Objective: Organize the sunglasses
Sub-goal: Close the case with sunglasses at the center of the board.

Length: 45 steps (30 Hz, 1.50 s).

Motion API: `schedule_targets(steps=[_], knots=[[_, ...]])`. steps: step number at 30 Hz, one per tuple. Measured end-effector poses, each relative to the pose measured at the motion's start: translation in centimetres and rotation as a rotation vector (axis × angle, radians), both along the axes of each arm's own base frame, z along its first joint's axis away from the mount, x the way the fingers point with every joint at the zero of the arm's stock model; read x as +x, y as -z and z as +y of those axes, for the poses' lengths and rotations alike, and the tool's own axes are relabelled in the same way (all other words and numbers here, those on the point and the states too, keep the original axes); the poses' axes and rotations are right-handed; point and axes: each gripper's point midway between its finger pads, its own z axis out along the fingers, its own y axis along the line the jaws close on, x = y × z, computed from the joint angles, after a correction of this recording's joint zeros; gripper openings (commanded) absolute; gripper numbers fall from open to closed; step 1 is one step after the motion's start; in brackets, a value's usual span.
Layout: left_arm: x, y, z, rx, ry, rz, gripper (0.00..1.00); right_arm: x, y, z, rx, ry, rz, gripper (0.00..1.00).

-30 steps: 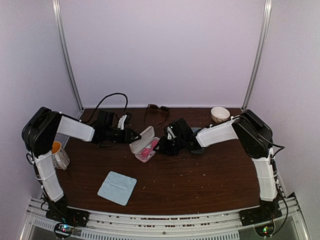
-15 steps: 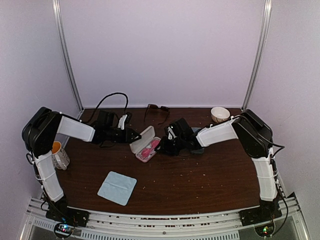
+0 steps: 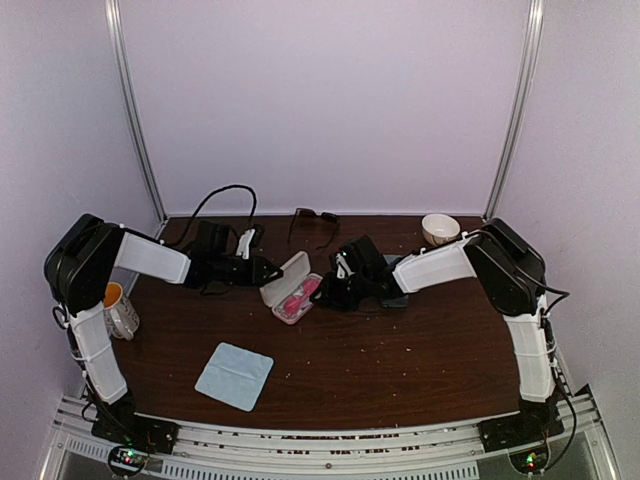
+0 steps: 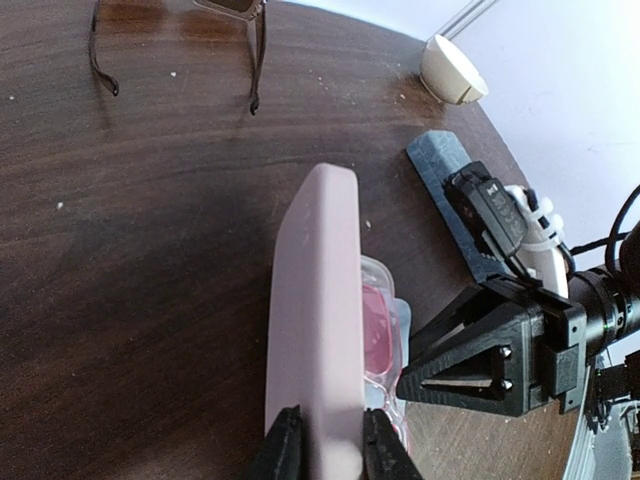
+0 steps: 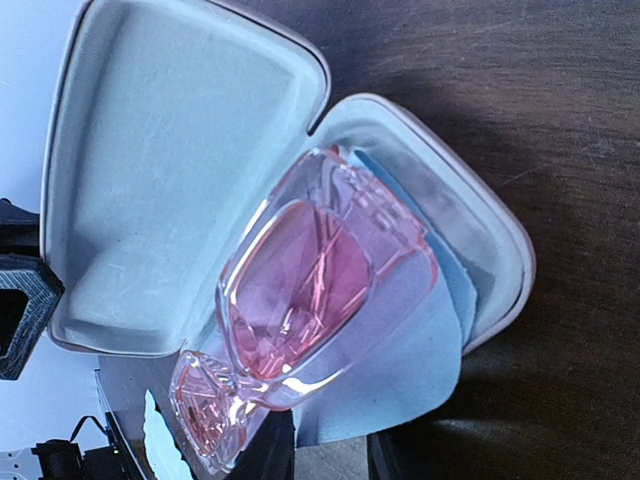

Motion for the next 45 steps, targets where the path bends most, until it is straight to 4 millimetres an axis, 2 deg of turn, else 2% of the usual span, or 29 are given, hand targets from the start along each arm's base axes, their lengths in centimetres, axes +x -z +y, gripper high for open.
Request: schedule_targets(steps=[45], knots=[[0.3, -0.3, -2.9, 0.094, -0.016, -0.092, 0.21, 0.6, 0.0, -0.6, -0.018, 0.015, 0.019, 0.26]])
